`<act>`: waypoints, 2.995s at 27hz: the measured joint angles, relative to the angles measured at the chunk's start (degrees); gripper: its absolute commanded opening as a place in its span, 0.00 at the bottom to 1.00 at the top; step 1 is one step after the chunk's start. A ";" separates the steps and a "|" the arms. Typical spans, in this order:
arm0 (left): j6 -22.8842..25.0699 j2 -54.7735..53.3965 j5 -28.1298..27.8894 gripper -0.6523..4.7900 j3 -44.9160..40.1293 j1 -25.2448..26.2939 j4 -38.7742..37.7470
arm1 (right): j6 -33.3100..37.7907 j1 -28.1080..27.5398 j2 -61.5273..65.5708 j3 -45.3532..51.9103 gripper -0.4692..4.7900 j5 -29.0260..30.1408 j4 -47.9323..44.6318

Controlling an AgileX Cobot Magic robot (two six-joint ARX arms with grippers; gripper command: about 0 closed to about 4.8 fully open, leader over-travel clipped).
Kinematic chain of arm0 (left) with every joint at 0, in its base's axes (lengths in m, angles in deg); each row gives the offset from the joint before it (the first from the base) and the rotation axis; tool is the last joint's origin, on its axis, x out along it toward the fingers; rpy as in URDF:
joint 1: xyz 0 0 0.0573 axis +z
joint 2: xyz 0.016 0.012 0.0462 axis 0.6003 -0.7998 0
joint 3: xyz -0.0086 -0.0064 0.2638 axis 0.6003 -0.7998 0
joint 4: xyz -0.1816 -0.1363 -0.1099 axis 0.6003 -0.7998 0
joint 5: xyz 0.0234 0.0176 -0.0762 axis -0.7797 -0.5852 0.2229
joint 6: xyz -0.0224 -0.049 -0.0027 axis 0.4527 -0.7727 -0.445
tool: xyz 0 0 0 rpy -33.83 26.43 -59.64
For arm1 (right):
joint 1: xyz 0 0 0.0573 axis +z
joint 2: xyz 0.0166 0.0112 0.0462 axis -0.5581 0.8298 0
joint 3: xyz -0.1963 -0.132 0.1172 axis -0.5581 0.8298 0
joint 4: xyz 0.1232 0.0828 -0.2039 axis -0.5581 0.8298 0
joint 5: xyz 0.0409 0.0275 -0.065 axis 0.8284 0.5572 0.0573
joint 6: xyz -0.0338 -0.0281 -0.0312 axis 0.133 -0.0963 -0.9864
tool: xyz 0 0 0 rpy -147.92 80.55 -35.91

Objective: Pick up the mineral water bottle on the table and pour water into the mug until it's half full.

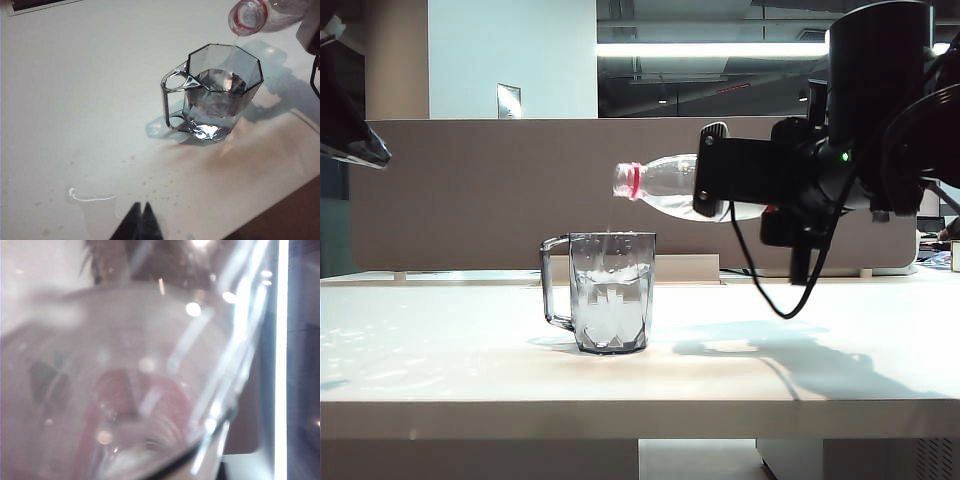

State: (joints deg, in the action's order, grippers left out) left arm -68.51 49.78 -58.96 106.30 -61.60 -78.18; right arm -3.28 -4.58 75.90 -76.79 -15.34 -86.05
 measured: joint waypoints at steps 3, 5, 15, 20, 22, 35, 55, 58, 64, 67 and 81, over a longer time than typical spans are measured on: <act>0.00 0.00 0.00 0.12 -0.02 0.00 0.00 | 7.45 1.05 -0.02 -0.02 0.48 -0.02 0.20; 0.00 0.00 -0.02 0.12 0.00 0.00 0.00 | 12.09 2.03 -0.02 -0.02 0.48 -0.13 0.04; 0.00 0.00 0.00 0.12 -0.02 0.00 0.00 | 47.32 3.39 -0.04 -0.02 0.47 -0.28 -5.11; 0.00 0.00 0.00 0.12 0.00 0.00 0.00 | 63.63 3.41 -0.09 -0.02 0.47 -0.20 -4.04; 0.00 0.00 0.00 0.12 0.00 0.00 0.00 | 73.07 3.41 -0.11 -0.02 0.47 -0.15 -0.33; 0.00 0.00 0.00 0.12 0.00 0.00 0.00 | 92.08 3.41 5.42 0.00 0.47 4.98 6.45; 0.00 0.00 0.00 0.12 0.00 0.00 0.00 | 85.99 3.52 10.58 -0.15 0.47 7.78 0.07; 0.00 0.00 0.00 0.12 -0.02 0.00 0.00 | 84.98 3.52 10.58 -0.20 0.57 7.78 0.33; 0.00 0.00 0.00 0.12 0.00 0.00 0.00 | 82.53 3.54 10.47 -0.35 0.96 7.78 1.75; 0.00 0.00 0.00 0.12 -0.02 0.00 0.00 | 82.01 3.50 10.86 0.17 1.00 7.80 5.33; 0.00 0.00 0.00 0.12 -0.02 0.00 -0.02 | 81.68 3.48 -6.01 15.37 0.81 9.86 5.27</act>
State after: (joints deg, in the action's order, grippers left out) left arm -68.51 49.78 -58.96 106.28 -61.60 -78.20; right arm 78.40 -1.11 69.89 -61.43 -5.48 -80.78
